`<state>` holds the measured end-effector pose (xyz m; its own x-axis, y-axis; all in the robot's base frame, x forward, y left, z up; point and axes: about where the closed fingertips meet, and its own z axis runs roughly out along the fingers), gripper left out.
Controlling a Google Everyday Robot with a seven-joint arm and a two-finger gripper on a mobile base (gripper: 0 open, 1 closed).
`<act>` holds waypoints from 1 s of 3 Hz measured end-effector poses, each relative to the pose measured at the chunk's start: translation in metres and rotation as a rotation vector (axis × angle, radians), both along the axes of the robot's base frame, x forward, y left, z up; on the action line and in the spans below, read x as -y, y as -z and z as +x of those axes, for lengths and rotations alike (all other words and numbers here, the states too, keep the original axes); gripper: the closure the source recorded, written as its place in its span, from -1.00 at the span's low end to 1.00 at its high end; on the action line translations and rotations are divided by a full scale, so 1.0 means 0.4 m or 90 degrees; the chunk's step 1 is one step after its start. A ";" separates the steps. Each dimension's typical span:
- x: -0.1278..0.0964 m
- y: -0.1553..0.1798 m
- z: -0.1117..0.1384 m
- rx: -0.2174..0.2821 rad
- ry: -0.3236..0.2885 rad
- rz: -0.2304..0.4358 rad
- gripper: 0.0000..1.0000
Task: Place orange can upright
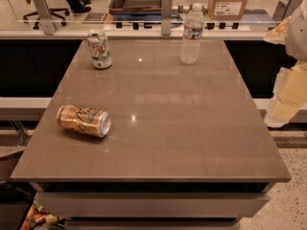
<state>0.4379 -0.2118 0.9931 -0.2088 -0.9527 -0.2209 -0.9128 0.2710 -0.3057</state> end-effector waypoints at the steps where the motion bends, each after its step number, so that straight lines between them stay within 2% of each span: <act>1: 0.000 0.000 0.000 0.000 0.000 0.000 -1.00; 2: -0.013 -0.006 0.008 0.009 0.001 0.018 -1.00; 3: -0.040 -0.001 0.022 0.016 0.000 0.085 -1.00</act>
Offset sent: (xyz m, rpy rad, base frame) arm 0.0080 0.0106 0.0008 0.0622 -0.0135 -0.0030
